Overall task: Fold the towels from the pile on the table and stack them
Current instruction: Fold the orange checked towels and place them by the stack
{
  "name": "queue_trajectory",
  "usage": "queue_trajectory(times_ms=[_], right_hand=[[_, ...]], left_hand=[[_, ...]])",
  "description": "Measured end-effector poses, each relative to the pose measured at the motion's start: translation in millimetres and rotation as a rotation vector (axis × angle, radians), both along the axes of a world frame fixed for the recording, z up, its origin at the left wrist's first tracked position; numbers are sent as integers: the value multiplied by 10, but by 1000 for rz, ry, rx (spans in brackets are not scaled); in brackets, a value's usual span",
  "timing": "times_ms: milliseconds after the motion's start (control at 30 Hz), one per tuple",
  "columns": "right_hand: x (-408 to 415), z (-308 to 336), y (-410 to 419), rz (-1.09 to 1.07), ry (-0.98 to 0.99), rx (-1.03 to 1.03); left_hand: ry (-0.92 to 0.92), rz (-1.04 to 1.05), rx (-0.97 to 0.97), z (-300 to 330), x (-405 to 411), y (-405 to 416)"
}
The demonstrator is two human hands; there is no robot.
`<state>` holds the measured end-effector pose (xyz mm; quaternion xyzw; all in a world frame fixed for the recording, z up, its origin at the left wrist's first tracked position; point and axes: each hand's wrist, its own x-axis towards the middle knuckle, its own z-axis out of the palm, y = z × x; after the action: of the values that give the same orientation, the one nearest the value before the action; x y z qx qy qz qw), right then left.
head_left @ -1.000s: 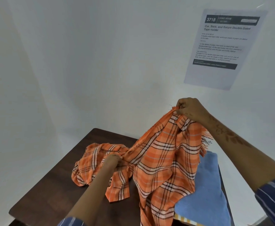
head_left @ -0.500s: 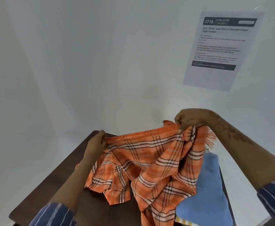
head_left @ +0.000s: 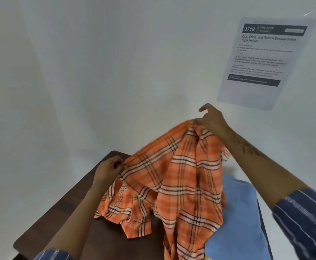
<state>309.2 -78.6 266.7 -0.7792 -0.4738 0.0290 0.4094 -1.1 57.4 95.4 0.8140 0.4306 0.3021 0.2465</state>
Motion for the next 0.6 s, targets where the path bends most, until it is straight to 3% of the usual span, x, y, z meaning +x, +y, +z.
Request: queue_trajectory(times_ms=[67,167,333,433,600], right_hand=[[-97,-74,87,55,112,-83],[-296,-303,66,180,142,-274],[-657,-990,-71,256,385,-400],[-949,-1435,-148,159,430,-345],[-1319,-1815,-404,132,429,-182]], left_hand=[[-82,85,-204,41,39,-28],[-126,40,-458,-1,123,-175],[-280,35,-575,-45,459,-655],[-344,-28,-624,-76,596,-929],[-486,-101,-876,-184,640,-1132]])
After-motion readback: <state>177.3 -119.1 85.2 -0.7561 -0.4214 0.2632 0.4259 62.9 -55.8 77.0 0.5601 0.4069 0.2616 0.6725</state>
